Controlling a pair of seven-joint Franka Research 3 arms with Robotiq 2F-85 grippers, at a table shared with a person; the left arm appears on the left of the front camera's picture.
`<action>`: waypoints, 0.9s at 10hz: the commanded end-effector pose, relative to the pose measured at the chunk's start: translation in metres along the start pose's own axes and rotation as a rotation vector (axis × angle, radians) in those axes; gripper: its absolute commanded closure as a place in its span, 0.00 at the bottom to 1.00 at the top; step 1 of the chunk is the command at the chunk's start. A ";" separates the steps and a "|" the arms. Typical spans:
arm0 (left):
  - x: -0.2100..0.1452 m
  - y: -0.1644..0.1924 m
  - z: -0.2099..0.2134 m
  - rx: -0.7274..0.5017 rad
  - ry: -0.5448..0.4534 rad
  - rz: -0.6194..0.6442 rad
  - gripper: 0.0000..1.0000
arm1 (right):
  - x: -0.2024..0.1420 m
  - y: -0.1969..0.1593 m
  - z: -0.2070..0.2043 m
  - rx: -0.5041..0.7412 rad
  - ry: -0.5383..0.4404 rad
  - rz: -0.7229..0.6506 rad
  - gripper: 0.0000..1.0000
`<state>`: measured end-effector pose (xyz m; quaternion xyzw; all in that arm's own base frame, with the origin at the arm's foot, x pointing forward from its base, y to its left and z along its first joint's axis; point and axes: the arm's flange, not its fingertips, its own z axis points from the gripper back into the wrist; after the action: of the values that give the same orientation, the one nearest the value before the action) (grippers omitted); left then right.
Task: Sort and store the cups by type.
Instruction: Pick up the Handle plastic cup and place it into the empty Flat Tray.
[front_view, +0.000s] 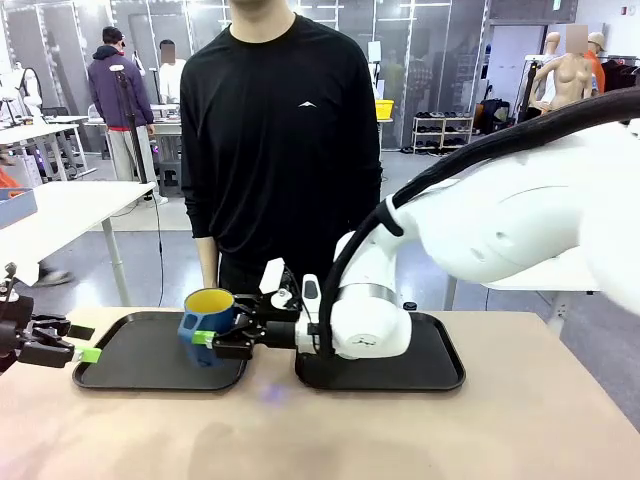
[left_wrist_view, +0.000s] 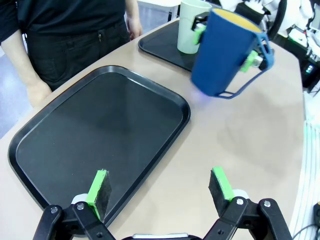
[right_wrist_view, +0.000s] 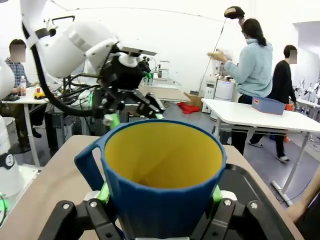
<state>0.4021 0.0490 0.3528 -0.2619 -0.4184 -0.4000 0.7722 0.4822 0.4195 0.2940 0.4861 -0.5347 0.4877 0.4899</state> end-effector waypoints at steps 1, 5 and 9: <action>-0.002 0.001 -0.003 0.012 -0.021 -0.020 0.00 | -0.006 -0.017 -0.035 -0.029 0.016 -0.002 0.22; -0.002 0.001 -0.003 0.012 -0.021 -0.020 0.00 | -0.022 -0.035 -0.081 -0.137 0.021 -0.036 0.22; -0.002 0.001 -0.003 0.012 -0.021 -0.020 0.00 | -0.042 -0.054 -0.107 -0.220 0.010 -0.039 0.22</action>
<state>0.4020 0.0490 0.3528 -0.2620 -0.4184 -0.4000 0.7722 0.5372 0.5138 0.2611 0.4550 -0.5620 0.4270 0.5429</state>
